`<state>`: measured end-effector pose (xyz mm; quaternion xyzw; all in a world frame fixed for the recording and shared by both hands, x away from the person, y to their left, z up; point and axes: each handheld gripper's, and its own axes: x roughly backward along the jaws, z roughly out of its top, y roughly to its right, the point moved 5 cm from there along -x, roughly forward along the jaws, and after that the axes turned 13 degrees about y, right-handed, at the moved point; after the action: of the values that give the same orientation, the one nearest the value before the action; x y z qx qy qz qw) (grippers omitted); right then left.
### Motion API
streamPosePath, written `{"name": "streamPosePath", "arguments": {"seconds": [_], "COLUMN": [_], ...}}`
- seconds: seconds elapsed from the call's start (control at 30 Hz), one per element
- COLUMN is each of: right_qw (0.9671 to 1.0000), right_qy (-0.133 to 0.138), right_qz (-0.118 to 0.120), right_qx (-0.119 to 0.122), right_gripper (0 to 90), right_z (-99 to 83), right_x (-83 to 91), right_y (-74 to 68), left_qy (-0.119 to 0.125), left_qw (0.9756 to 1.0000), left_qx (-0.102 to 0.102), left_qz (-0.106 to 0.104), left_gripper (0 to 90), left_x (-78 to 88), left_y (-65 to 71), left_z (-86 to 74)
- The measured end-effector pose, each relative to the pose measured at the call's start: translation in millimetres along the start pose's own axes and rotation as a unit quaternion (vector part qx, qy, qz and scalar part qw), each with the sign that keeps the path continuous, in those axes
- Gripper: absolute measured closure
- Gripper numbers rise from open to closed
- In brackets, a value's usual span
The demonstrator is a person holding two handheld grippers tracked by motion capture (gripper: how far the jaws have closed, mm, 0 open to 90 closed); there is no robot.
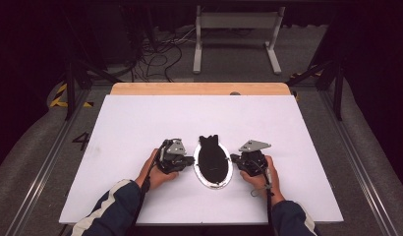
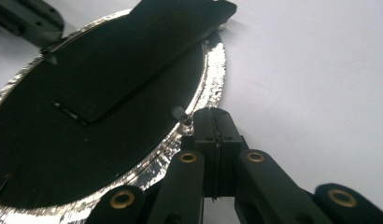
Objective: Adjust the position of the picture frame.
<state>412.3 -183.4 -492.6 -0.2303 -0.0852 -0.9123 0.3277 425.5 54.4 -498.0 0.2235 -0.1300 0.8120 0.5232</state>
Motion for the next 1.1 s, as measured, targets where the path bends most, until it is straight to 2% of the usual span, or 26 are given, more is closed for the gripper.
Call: {"name": "streamPosePath", "arguments": {"seconds": [0.03,0.07,0.13,0.17,0.27,0.63,0.83,0.9,0.97,1.1], "right_qw": [1.0000,0.9999,0.9999,0.9998,0.9997,0.9986,0.9986,0.9986,0.9986,0.9982], "right_qy": [0.000,0.001,-0.004,-0.006,-0.009,-0.018,-0.018,-0.018,-0.018,-0.020], "right_qz": [0.000,0.011,0.010,0.011,0.012,0.027,0.033,0.035,0.042,0.049], "right_qx": [0.000,-0.006,0.013,0.016,0.021,0.040,0.036,0.035,0.025,0.029], "right_gripper": [90.0,90.0,90.0,90.0,90.0,90.0,90.0,90.0,90.0,90.0], "right_z": [0.0,-1.0,-1.2,-1.2,-1.3,-3.6,-3.7,-3.7,-3.8,-3.5], "right_x": [0.0,1.2,2.7,2.9,3.7,9.4,9.2,9.1,9.0,8.6], "right_y": [0.0,-2.4,-7.9,-9.2,-12.5,-24.2,-26.9,-28.3,-29.5,-33.7], "left_qy": [0.000,0.000,0.003,0.001,-0.001,0.000,0.000,-0.001,0.001,0.001], "left_qw": [0.9999,0.9999,0.9999,0.9999,0.9998,0.9998,0.9996,0.9995,0.9994,0.9993], "left_qx": [0.001,0.003,0.011,0.002,0.003,0.002,0.006,-0.001,0.000,0.003], "left_qz": [0.010,0.012,0.013,0.016,0.020,0.021,0.028,0.032,0.034,0.038], "left_gripper": [86.4,87.5,87.5,87.5,87.6,86.3,87.3,89.1,89.4,89.4], "left_x": [0.5,0.8,1.3,1.9,2.6,4.3,4.3,4.3,4.7,5.5], "left_y": [-2.2,-3.3,-4.9,-6.5,-6.9,-10.9,-12.5,-14.2,-15.6,-18.2], "left_z": [-0.4,-0.7,-1.5,-1.3,-1.7,-2.6,-3.1,-2.7,-3.1,-3.6]}}
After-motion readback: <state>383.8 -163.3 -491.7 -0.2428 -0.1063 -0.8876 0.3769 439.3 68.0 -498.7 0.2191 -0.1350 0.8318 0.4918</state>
